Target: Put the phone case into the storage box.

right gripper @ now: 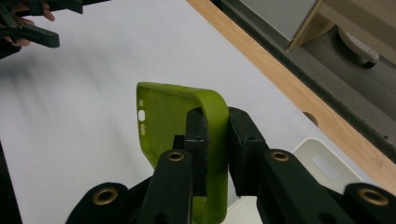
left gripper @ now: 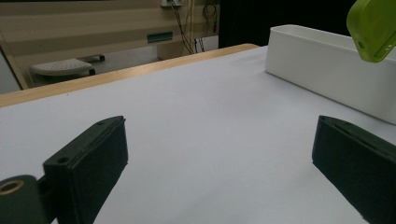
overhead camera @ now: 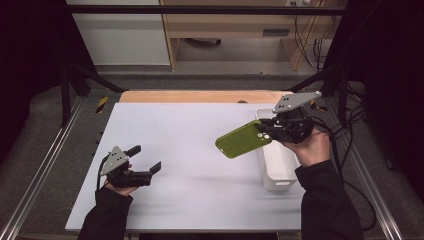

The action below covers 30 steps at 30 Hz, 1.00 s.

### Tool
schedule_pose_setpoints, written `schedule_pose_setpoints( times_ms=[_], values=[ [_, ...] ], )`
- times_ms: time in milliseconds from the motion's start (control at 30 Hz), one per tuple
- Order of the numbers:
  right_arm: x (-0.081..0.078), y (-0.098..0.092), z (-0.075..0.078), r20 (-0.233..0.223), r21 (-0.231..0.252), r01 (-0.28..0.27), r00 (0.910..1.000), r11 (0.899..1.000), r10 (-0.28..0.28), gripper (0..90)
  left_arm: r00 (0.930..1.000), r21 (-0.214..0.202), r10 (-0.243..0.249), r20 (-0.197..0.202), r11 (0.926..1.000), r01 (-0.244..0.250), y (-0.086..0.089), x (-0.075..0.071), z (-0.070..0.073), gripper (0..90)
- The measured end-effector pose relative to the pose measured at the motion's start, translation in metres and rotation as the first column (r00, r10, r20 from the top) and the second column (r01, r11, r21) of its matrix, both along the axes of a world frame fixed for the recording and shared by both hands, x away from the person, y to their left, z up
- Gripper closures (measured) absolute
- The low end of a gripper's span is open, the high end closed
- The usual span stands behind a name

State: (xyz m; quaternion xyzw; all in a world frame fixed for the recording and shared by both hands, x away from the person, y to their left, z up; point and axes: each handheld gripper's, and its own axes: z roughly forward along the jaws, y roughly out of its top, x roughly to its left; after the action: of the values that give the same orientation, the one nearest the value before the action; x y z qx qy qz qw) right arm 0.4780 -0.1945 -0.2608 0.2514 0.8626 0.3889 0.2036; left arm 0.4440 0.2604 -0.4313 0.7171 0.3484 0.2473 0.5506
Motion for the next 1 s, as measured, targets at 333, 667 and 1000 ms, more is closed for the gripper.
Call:
schedule_pose_setpoints(
  times_ms=[333,667,1000],
  values=[
    [0.003,-0.006,0.005,0.039,-0.04,0.017,0.9991,0.999,-0.016,79.4,0.9999,0.006,0.012,-0.008,0.9999,-0.012,0.006,-0.002,-0.004,3.3],
    [0.006,-0.014,0.012,0.087,-0.055,0.035,0.9958,0.998,-0.03,79.3,0.9996,0.022,0.024,-0.016,0.9995,-0.024,0.011,-0.002,-0.008,3.2],
    [0.01,-0.022,0.017,0.114,-0.083,0.063,0.9921,0.995,-0.054,79.3,0.9993,0.024,0.034,-0.018,0.9992,-0.033,0.013,-0.002,-0.01,3.2]
  ],
)
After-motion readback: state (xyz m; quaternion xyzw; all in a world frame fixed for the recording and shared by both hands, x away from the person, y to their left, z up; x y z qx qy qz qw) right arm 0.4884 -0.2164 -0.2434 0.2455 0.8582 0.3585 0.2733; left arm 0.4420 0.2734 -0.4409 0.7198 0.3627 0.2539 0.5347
